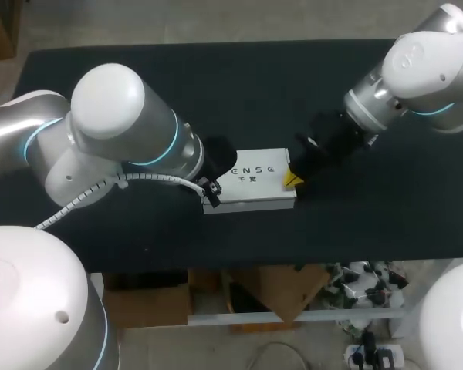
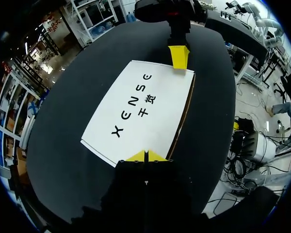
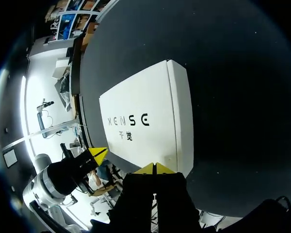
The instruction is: Assemble the packaging by folding the flat box into shape, placing the metal phone stand inside, and closing the box properly
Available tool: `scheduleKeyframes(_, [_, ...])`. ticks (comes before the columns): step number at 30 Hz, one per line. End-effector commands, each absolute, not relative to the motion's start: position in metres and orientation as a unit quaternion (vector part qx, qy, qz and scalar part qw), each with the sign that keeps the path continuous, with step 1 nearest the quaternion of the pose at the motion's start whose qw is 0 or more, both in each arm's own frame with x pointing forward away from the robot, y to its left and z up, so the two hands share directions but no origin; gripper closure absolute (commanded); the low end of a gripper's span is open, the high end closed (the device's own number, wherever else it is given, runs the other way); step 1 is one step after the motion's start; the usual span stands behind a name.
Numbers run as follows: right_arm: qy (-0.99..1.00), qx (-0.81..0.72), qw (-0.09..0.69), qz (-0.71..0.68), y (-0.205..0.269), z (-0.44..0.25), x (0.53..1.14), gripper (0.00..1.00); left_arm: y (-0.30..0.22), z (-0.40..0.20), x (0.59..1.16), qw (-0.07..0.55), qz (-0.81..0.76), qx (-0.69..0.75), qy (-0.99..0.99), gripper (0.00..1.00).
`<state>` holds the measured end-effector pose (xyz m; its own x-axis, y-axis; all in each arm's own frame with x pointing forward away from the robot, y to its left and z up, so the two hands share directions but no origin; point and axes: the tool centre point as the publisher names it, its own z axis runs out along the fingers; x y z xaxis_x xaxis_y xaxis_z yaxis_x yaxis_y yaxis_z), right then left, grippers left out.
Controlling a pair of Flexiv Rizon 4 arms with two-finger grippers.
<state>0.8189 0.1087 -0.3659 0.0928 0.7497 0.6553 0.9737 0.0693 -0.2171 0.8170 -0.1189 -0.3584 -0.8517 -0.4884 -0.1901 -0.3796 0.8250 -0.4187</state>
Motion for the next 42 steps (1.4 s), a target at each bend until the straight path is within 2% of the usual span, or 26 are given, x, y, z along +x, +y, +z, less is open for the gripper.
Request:
scheduleKeyframes(1, [-0.651, -0.661, 0.332, -0.168, 0.109, -0.371, 0.819, 1.0, -0.121, -0.363, 0.818, 0.145, -0.183, -0.231, 0.945, 1.0])
scheduleKeyframes(15, [-0.638, -0.664, 0.354, -0.163, 0.104, -0.391, 0.824, 1.0, -0.118, -0.379, 0.82, 0.122, -0.187, -0.241, 0.945, 1.0])
scheduleKeyframes(23, [-0.648, -0.653, 0.334, -0.207, 0.097, -0.356, 0.815, 1.0, -0.12, -0.352, 0.81, 0.143, -0.197, -0.247, 0.938, 1.0])
scheduleKeyframes(31, [-0.665, -0.628, 0.308, -0.261, 0.09, -0.334, 0.809, 1.0, -0.13, -0.329, 0.8, 0.125, -0.198, -0.292, 0.927, 1.0])
scheduleKeyframes(32, [-0.668, -0.623, 0.305, -0.27, 0.089, -0.332, 0.808, 0.92, -0.131, -0.327, 0.799, 0.119, -0.197, -0.302, 0.925, 0.94])
scheduleKeyframes(33, [-0.669, -0.619, 0.301, -0.279, 0.087, -0.33, 0.808, 0.79, -0.132, -0.326, 0.798, 0.112, -0.197, -0.311, 0.923, 0.73])
scheduleKeyframes(34, [-0.669, -0.618, 0.296, -0.287, 0.084, -0.328, 0.807, 0.71, -0.132, -0.324, 0.796, 0.108, -0.196, -0.318, 0.922, 0.62])
scheduleKeyframes(35, [-0.668, -0.616, 0.293, -0.298, 0.081, -0.326, 0.808, 0.6, -0.133, -0.323, 0.795, 0.103, -0.194, -0.327, 0.919, 0.32])
scheduleKeyframes(36, [-0.669, -0.611, 0.289, -0.308, 0.078, -0.324, 0.808, 0.55, -0.133, -0.322, 0.793, 0.094, -0.195, -0.335, 0.917, 0.13])
scheduleKeyframes(37, [-0.67, -0.608, 0.283, -0.318, 0.075, -0.322, 0.808, 0.44, -0.134, -0.32, 0.791, 0.088, -0.194, -0.342, 0.915, 0.0])
scheduleKeyframes(39, [-0.679, -0.593, 0.272, -0.338, 0.07, -0.318, 0.808, 0.04, -0.135, -0.318, 0.787, 0.077, -0.194, -0.36, 0.909, 0.0])
scheduleKeyframes(40, [-0.684, -0.582, 0.267, -0.349, 0.067, -0.315, 0.808, 0.0, -0.135, -0.317, 0.785, 0.073, -0.194, -0.369, 0.906, 0.0])
scheduleKeyframes(42, [-0.701, -0.552, 0.249, -0.377, 0.062, -0.309, 0.807, 0.0, -0.135, -0.314, 0.779, 0.065, -0.197, -0.383, 0.9, 0.0])
